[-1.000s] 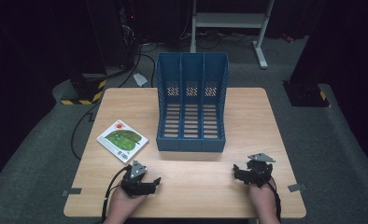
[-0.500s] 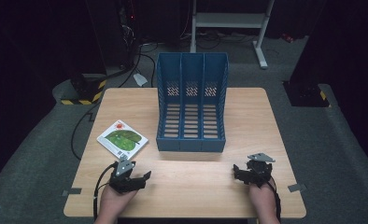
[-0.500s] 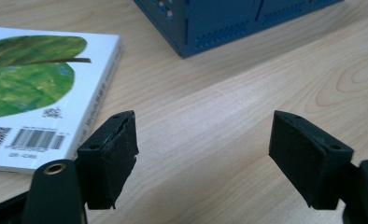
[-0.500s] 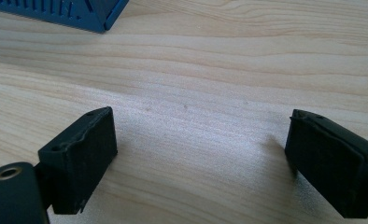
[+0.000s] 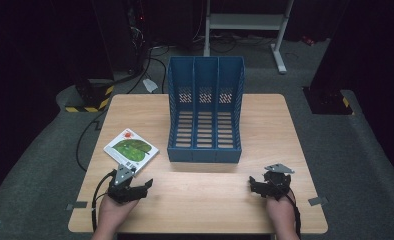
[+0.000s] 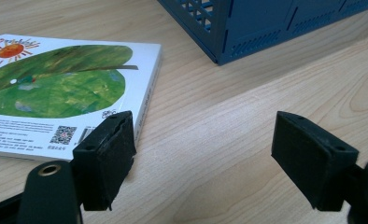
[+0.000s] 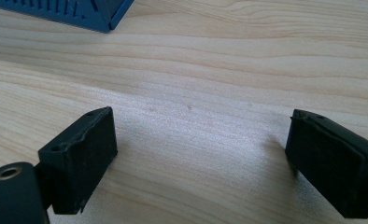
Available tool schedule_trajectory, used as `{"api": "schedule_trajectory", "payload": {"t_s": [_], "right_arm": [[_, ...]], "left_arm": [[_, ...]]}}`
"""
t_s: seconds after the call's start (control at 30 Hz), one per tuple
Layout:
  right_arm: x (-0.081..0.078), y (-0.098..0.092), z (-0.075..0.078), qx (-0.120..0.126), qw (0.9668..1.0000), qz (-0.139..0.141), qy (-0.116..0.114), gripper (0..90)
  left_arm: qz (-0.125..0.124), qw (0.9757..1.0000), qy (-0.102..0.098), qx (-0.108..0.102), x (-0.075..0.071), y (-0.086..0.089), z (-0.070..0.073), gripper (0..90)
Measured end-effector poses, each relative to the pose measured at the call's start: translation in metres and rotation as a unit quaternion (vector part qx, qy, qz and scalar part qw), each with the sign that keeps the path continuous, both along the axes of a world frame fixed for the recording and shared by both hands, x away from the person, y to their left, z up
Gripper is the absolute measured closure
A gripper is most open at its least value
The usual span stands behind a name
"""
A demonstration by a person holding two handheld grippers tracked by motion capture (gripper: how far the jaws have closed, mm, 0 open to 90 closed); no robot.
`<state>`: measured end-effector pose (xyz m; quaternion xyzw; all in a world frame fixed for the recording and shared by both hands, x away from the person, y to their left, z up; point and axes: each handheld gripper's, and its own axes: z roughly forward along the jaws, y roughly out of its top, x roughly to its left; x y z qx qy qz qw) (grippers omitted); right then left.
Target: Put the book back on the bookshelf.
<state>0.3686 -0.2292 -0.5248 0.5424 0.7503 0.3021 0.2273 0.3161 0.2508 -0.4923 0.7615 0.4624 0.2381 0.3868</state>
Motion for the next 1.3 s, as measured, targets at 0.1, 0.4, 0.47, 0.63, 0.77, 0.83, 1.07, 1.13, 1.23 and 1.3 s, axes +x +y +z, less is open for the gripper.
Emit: {"api": "schedule_trajectory", "payload": {"t_s": [0.1, 0.4, 0.47, 0.63, 0.77, 0.83, 1.07, 1.13, 1.23, 1.3], "right_arm": [[0.000, 0.000, 0.000, -0.001, 1.0000, 0.000, -0.001, 8.6], [0.000, 0.000, 0.000, 0.000, 1.0000, 0.000, 0.001, 8.4], [0.000, 0.000, 0.000, 0.000, 1.0000, 0.002, 0.000, 8.4], [0.000, -0.001, 0.000, -0.001, 1.0000, 0.005, -0.001, 8.4], [0.000, 0.000, 0.000, 0.001, 1.0000, 0.006, 0.001, 8.4], [0.000, -0.001, 0.000, -0.001, 1.0000, 0.010, -0.001, 8.4], [0.001, 0.000, 0.000, 0.000, 0.9999, 0.011, 0.001, 8.3], [0.001, 0.000, 0.000, 0.000, 0.9999, 0.012, 0.001, 8.3], [0.001, 0.000, 0.000, 0.000, 0.9999, 0.012, 0.001, 8.3], [0.001, 0.000, 0.000, 0.000, 0.9999, 0.012, 0.001, 8.3]], "left_arm": [[0.004, 1.0000, 0.001, -0.005, 0.000, 0.003, 0.001, 21.7], [0.022, 0.9996, -0.018, 0.001, -0.007, 0.012, 0.014, 21.4], [0.022, 0.9995, -0.021, 0.003, -0.006, 0.012, 0.018, 21.0], [0.017, 0.9995, -0.027, 0.005, 0.002, 0.012, 0.034, 19.7], [0.026, 0.9989, -0.038, 0.010, 0.015, 0.012, 0.046, 19.7], [0.029, 0.9987, -0.040, 0.007, 0.021, 0.012, 0.047, 19.7], [0.033, 0.9992, -0.022, -0.003, 0.042, 0.017, 0.039, 19.7], [0.034, 0.9992, -0.020, -0.006, 0.046, 0.019, 0.036, 19.7], [0.039, 0.9991, -0.019, -0.003, 0.052, 0.023, 0.032, 19.5], [0.044, 0.9988, -0.020, -0.005, 0.057, 0.026, 0.029, 19.5]]}}
